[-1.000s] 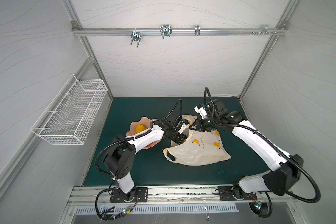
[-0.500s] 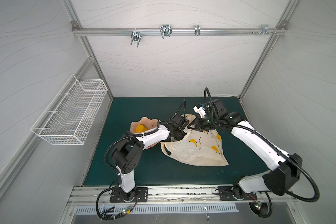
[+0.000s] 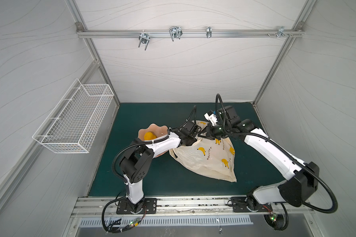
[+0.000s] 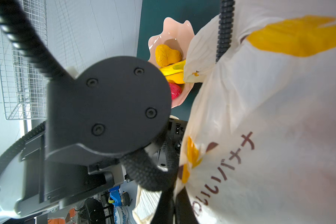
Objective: Place the fruits into the plastic bag
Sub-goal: Place the fruit in the plastic bag.
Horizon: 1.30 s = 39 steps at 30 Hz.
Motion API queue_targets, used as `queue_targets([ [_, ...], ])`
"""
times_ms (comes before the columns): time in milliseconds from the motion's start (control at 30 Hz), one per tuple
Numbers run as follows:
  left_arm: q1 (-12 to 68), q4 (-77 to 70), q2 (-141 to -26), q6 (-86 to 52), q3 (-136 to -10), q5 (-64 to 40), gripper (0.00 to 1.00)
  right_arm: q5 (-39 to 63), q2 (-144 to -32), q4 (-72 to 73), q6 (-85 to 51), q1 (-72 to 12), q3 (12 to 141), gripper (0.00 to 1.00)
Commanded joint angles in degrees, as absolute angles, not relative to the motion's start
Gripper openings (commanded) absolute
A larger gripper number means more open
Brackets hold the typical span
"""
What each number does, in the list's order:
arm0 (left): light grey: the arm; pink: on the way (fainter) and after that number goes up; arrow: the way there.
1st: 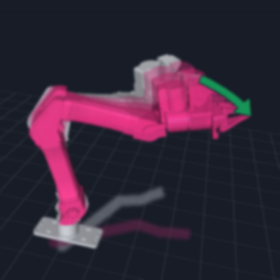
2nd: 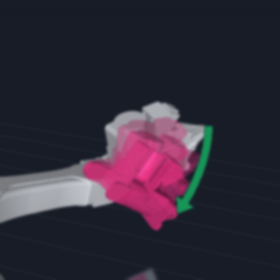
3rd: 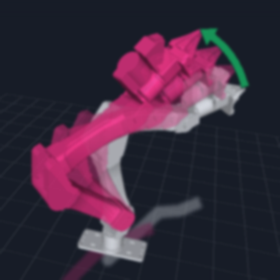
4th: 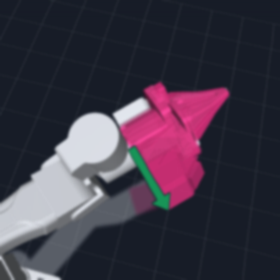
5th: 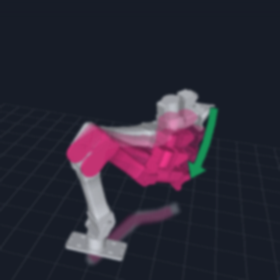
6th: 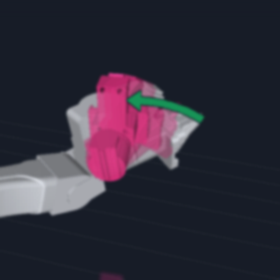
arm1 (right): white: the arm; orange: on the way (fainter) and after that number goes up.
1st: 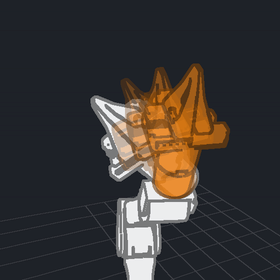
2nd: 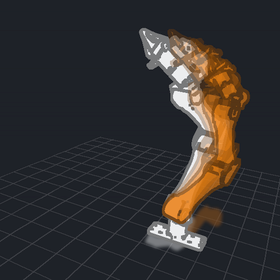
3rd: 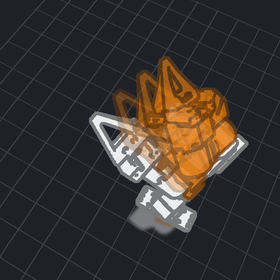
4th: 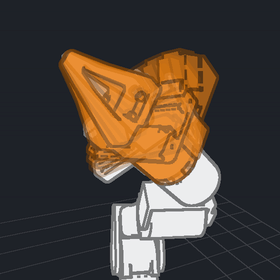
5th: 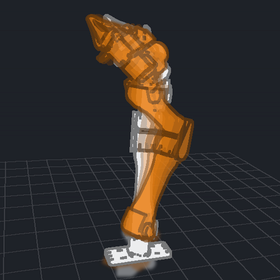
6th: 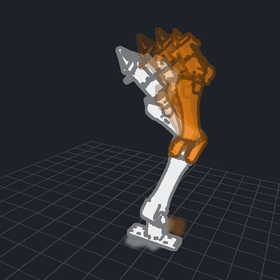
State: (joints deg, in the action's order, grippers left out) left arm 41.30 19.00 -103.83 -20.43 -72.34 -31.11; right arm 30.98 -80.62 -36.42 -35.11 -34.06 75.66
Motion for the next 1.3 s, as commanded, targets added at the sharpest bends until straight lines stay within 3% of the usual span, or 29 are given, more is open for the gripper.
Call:
queue_targets([
  [0, 41.20, 18.52, -101.19, -20.92, -73.37, -31.63, 0.91, 32.20, -80.17, -35.86, -34.90, -33.67, 75.17, 0.00],
  [233, 38.80, 19.81, -98.65, -21.43, -73.14, -31.92, 0.93, 32.27, -79.84, -36.44, -34.45, -33.23, 75.64, 0.00],
  [800, 31.01, 28.24, -90.77, -17.79, -71.90, -34.46, 0.85, 30.74, -81.70, -40.26, -30.91, -31.73, 79.28, 0.00],
  [1267, 24.88, 37.15, -82.30, -18.04, -71.18, -24.11, 0.85, 29.05, -82.14, -42.44, -30.06, -31.35, 80.29, 0.00],
])
